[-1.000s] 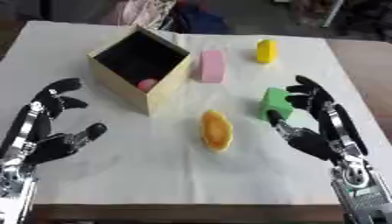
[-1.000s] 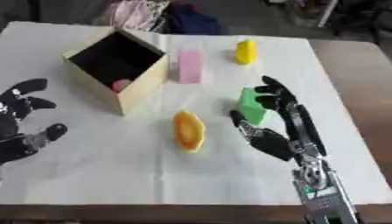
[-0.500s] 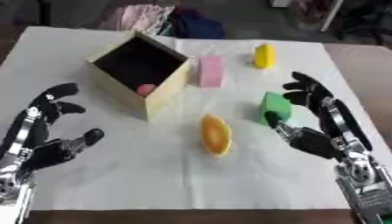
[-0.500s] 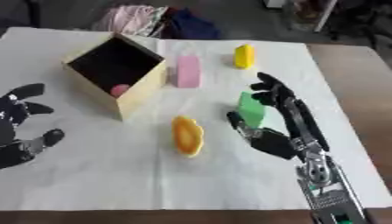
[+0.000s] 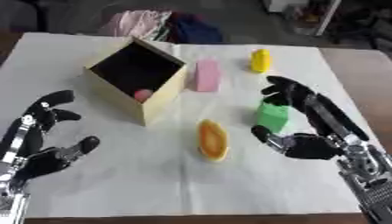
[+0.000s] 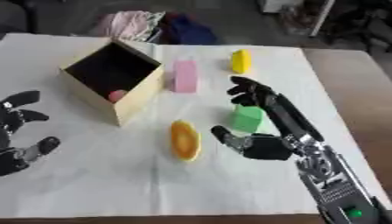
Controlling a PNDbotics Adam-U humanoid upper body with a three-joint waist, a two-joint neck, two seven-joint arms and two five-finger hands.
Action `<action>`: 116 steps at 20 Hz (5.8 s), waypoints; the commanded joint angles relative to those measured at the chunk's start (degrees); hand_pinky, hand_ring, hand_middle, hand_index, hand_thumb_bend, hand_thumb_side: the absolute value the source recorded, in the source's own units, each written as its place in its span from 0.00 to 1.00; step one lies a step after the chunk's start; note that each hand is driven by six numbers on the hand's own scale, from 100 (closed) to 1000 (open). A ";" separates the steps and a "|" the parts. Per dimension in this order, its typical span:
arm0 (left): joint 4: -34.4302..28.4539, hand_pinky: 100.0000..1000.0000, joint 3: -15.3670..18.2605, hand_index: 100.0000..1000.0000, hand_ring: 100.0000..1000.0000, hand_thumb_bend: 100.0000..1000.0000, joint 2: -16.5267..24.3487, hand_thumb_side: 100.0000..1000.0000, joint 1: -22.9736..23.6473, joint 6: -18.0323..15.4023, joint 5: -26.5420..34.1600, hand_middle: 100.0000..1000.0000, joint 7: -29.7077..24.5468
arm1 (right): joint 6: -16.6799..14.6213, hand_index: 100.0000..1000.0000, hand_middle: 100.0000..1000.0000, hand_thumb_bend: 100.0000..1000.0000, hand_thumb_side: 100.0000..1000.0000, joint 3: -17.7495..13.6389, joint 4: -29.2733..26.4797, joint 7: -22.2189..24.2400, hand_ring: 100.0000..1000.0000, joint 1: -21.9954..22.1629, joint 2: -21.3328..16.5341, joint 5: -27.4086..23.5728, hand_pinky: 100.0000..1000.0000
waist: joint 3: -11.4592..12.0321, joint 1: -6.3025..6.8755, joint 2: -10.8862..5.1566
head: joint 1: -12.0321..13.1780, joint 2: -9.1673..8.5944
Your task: Pick up objects on the table and place them in the box.
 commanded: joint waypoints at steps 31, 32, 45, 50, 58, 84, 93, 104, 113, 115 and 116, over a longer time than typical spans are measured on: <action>-1.84 0.75 -0.88 0.78 0.60 0.77 0.75 0.28 -0.42 -0.38 0.39 0.82 -1.10 | 0.40 0.92 0.76 0.38 0.26 8.31 8.72 13.64 0.75 -13.62 -6.15 1.96 0.79 | 0.90 0.02 0.32 | -0.60 3.42; -1.88 0.75 -0.89 0.78 0.60 0.77 0.77 0.28 -0.43 -0.38 0.39 0.82 -1.11 | 0.35 0.92 0.76 0.37 0.26 8.36 8.98 13.77 0.75 -13.88 -6.17 2.22 0.79 | 0.94 -0.01 0.40 | -0.64 3.42; -2.04 0.75 -1.07 0.78 0.60 0.77 0.98 0.29 -0.50 -0.47 0.33 0.82 -1.49 | -1.10 0.91 0.74 0.37 0.25 9.89 12.63 18.32 0.73 -17.43 -6.20 5.89 0.77 | 1.15 -0.16 0.86 | -0.89 3.42; -2.06 0.75 -1.09 0.78 0.60 0.77 1.02 0.29 -0.55 -0.50 0.34 0.82 -1.57 | -1.76 0.90 0.73 0.36 0.24 10.30 13.60 19.37 0.73 -18.98 -5.62 6.96 0.77 | 1.19 -0.15 0.97 | -0.97 3.42; -2.02 0.75 -1.22 0.78 0.60 0.77 0.95 0.29 -0.63 -0.53 0.33 0.83 -1.80 | -2.90 0.89 0.73 0.35 0.22 11.59 15.78 21.12 0.71 -21.80 -4.00 9.34 0.76 | 1.34 -0.21 0.95 | -1.12 3.42; -2.01 0.75 -1.40 0.79 0.60 0.77 0.77 0.29 -0.97 -0.57 0.41 0.83 -2.15 | -8.35 0.92 0.76 0.36 0.21 11.84 27.58 23.70 0.74 -24.67 -0.12 24.02 0.77 | 1.90 -0.35 0.71 | -1.62 3.42; -2.03 0.75 -1.37 0.79 0.60 0.76 0.76 0.29 -1.01 -0.56 0.42 0.83 -2.21 | -10.04 0.74 0.60 0.26 0.05 11.21 27.79 19.14 0.58 -24.99 0.30 28.95 0.65 | 1.88 -0.34 0.73 | -1.80 3.42; -2.02 0.75 -1.34 0.79 0.60 0.75 0.74 0.30 -1.01 -0.50 0.47 0.83 -2.13 | -10.47 0.57 0.46 0.00 0.00 10.78 27.75 6.60 0.45 -25.25 0.37 32.13 0.51 | 1.86 -0.33 0.77 | -1.98 3.42; -2.14 0.75 -1.30 0.79 0.61 0.75 0.75 0.30 -1.01 -0.42 0.55 0.83 -2.00 | -9.73 0.49 0.40 0.00 0.00 9.75 24.77 -0.46 0.40 -26.21 -1.43 31.09 0.45 | 1.86 -0.44 0.69 | -2.01 3.42; -2.19 0.75 -1.30 0.79 0.61 0.75 0.75 0.30 -1.03 -0.41 0.56 0.83 -1.99 | -8.99 0.49 0.40 0.00 0.00 9.25 22.94 -0.66 0.39 -27.07 -2.32 29.40 0.45 | 1.90 -0.50 0.68 | -2.01 3.42; -2.21 0.75 -1.31 0.79 0.61 0.75 0.76 0.30 -1.05 -0.40 0.54 0.83 -2.00 | -8.52 0.49 0.40 0.00 0.00 8.95 21.89 -0.65 0.39 -27.69 -2.83 28.52 0.45 | 1.93 -0.54 0.68 | -2.03 3.42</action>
